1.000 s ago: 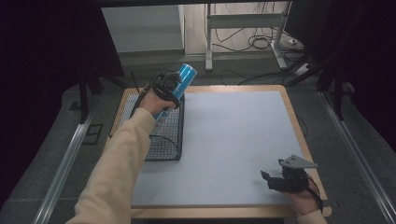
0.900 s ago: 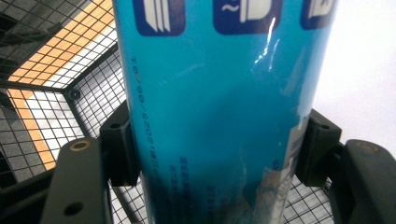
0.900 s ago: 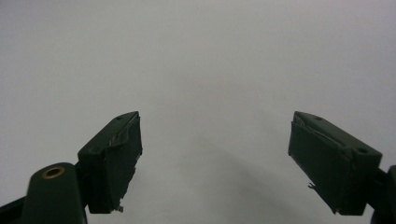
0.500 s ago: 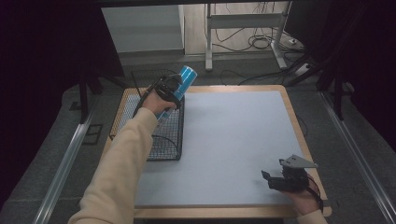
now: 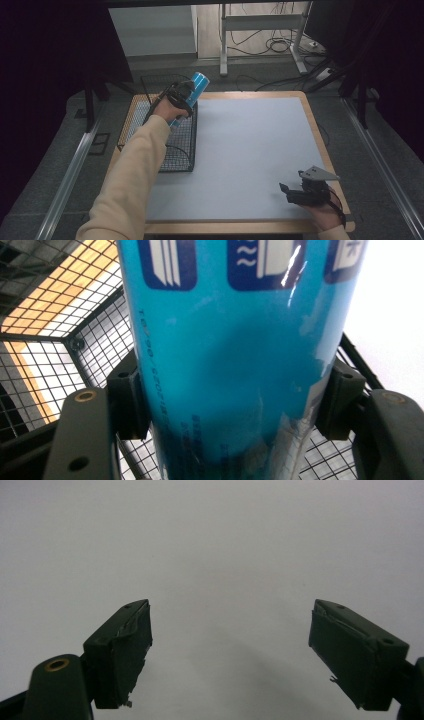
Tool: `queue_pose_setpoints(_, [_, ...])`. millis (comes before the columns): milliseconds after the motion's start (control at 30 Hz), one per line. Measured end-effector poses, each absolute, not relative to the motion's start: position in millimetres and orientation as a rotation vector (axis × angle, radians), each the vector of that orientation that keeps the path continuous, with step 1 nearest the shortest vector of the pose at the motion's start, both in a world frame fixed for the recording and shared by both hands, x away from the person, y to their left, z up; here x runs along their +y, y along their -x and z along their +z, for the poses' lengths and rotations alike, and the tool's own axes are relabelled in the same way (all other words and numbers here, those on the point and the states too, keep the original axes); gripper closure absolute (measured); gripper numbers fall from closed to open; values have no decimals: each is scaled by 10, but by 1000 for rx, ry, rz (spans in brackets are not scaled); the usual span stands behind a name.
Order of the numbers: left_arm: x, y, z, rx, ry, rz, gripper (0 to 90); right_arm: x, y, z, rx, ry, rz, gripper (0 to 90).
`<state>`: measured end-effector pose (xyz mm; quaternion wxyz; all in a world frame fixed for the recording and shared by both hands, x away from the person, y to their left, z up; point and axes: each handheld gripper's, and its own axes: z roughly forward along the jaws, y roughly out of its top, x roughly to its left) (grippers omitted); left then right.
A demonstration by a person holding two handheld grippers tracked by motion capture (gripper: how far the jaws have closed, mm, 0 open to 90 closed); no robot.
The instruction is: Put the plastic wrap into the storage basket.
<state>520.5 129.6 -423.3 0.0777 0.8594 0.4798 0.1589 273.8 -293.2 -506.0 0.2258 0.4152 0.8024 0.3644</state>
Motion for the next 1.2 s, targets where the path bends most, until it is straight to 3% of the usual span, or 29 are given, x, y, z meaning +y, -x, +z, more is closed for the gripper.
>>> queue_pose_setpoints(567, [1353, -5318, -4392, 1545, -2584, 509, 313, -2912, -2713, -5042, 2217, -1133, 1014, 177])
queue_pose_setpoints(800, [1340, -5306, -4409, 1499, -2606, 573, 296, -2912, -2704, -5033, 2214, -1132, 1015, 178])
queue_pose_setpoints(1200, [1354, -5106, -4146, 1472, -2485, 529, 178, -2927, -2716, -5037, 2217, -1136, 1015, 178])
